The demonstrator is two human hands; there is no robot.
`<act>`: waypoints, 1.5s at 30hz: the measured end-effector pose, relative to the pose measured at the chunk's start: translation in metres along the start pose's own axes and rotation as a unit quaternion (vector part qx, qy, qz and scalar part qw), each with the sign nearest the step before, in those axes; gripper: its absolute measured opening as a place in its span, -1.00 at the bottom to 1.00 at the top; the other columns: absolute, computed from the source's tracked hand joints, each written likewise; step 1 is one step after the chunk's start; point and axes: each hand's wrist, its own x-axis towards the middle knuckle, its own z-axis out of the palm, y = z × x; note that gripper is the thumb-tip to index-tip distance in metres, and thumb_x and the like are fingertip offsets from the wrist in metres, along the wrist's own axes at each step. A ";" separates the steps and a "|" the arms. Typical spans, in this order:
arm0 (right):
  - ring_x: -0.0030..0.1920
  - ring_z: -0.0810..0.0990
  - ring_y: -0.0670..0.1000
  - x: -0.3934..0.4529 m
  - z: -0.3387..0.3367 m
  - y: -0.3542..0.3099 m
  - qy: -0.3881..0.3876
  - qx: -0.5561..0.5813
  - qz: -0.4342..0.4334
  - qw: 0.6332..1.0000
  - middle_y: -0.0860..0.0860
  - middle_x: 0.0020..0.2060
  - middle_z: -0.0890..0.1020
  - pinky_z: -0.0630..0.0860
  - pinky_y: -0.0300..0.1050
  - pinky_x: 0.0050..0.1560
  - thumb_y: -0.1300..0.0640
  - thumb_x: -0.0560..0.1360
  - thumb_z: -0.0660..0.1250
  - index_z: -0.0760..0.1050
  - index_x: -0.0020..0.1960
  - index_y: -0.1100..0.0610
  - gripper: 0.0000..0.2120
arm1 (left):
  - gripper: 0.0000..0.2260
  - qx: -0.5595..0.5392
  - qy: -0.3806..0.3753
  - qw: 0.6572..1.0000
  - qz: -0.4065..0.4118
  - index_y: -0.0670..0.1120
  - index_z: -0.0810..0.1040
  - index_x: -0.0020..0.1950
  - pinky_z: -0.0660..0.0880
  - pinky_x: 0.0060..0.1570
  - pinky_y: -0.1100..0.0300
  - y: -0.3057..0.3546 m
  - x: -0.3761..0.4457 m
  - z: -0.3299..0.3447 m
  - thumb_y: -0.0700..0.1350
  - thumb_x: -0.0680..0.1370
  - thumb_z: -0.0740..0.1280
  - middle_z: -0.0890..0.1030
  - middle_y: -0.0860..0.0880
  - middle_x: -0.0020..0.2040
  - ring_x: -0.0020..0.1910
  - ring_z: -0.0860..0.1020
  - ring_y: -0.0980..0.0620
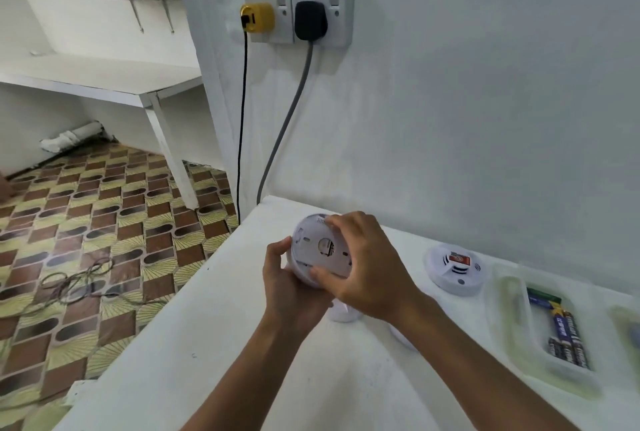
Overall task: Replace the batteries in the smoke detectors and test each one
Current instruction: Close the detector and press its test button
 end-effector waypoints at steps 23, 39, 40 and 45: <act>-0.13 0.47 0.11 0.022 0.018 -0.011 0.045 -0.106 -0.043 0.992 0.11 -0.15 0.52 0.55 -0.05 -0.35 -0.25 0.28 0.20 0.50 0.04 0.24 -0.40 | -0.59 0.015 0.108 0.986 0.125 -0.15 0.54 0.02 0.52 -0.36 0.29 -0.004 0.010 0.012 0.11 0.57 0.05 0.58 -0.07 -0.22 -0.21 0.56 0.04; 0.01 0.41 -0.09 0.003 0.017 0.003 0.117 0.047 -0.012 0.992 -0.04 0.03 0.55 0.49 -0.16 0.00 -0.27 0.28 0.40 0.31 0.32 0.04 -0.28 | -0.57 -0.027 0.044 0.992 0.119 -0.05 0.56 0.13 0.52 -0.02 -0.11 0.005 0.005 0.010 0.12 0.57 -0.01 0.58 -0.18 0.03 0.07 0.50 -0.20; -0.01 0.40 -0.10 0.001 0.018 0.004 0.121 0.050 -0.011 0.991 -0.04 0.03 0.55 0.50 -0.19 -0.02 -0.27 0.28 0.40 0.29 0.30 0.01 -0.29 | -0.56 -0.027 0.046 0.991 0.121 -0.05 0.54 0.15 0.53 -0.02 -0.10 0.002 0.004 0.010 0.13 0.57 -0.01 0.57 -0.19 0.04 0.06 0.50 -0.19; 0.00 0.48 -0.04 -0.005 0.031 0.007 0.142 0.080 -0.006 0.987 -0.02 0.03 0.56 0.56 -0.11 -0.03 -0.25 0.27 0.40 0.32 0.22 -0.01 -0.37 | -0.56 -0.025 0.061 0.990 0.123 -0.06 0.50 0.18 0.57 -0.11 -0.04 -0.004 0.003 0.006 0.15 0.56 -0.01 0.52 -0.19 0.06 0.04 0.49 -0.16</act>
